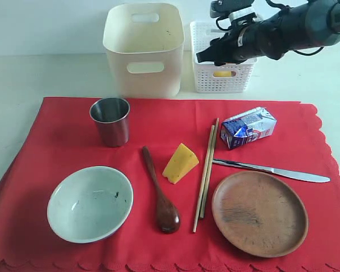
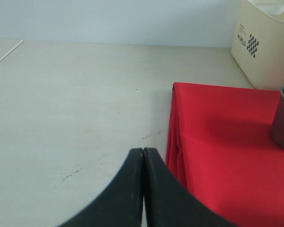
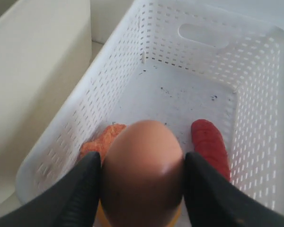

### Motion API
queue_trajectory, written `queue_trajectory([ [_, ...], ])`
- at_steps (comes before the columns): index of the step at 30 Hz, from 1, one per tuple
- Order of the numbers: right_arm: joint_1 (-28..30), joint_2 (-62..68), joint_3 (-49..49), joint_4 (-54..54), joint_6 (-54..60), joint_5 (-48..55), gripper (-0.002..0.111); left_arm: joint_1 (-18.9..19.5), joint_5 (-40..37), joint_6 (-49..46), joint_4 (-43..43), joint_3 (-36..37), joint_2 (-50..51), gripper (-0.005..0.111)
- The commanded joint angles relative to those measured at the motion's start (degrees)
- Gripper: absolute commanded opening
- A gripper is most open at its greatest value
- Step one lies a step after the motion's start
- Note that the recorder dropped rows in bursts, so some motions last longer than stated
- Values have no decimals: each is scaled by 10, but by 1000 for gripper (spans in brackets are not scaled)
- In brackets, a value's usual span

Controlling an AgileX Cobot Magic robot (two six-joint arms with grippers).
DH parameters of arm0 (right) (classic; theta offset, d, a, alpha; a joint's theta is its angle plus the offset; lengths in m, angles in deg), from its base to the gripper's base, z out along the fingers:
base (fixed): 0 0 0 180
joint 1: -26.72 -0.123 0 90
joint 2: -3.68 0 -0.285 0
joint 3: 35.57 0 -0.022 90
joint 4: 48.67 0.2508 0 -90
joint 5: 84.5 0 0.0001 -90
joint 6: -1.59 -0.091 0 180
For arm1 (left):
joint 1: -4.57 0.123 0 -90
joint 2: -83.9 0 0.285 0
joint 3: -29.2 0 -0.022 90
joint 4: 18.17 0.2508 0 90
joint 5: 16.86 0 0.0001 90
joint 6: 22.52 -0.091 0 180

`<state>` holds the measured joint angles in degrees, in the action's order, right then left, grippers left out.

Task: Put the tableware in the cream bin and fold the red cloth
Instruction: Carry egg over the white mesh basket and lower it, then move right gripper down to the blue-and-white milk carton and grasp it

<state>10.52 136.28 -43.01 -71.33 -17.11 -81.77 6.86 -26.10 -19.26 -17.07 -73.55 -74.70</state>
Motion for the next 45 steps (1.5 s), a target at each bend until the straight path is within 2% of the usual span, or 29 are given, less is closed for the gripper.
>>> queue_trajectory([
  [1, 3, 0, -3, 0, 1, -18, 47, -1, 4, 0, -3, 0, 5, 1],
  [6, 3, 0, -3, 4, -1, -20, 74, -1, 4, 0, -3, 0, 5, 1],
  [9, 3, -3, -3, 34, -1, -20, 84, -1, 4, 0, -3, 0, 5, 1],
  [11, 3, -10, -3, 48, -1, -9, 85, -1, 4, 0, -3, 0, 5, 1],
  [19, 2, -102, -3, 57, 6, 151, 85, -1, 4, 0, -3, 0, 5, 1],
  [22, 2, -143, -3, 57, 6, 209, 81, -1, 4, 0, -3, 0, 5, 1],
  [25, 2, -182, -3, 59, 22, 267, 70, -1, 4, 0, -3, 0, 5, 1],
  [30, 2, -246, -3, 64, 26, 387, 41, -1, 4, 0, -3, 0, 5, 1],
  [31, 2, -267, -3, 80, 36, 437, 31, -1, 4, 0, -3, 0, 5, 1],
  [32, 2, -278, -3, 91, 49, 460, 25, -1, 4, 0, -3, 0, 5, 1],
  [35, 2, -324, 5, 188, 146, 531, 7, -1, 4, 0, -3, 0, 5, 1],
  [37, 2, -359, 37, 253, 192, 525, 0, -1, 4, 0, -3, 0, 5, 1],
  [38, 2, -378, 62, 282, 208, 516, 0, -1, 4, 0, -3, 0, 5, 1],
  [45, 2, -425, 198, 283, 267, 501, 0, -1, 4, 0, -3, 0, 5, 1],
])
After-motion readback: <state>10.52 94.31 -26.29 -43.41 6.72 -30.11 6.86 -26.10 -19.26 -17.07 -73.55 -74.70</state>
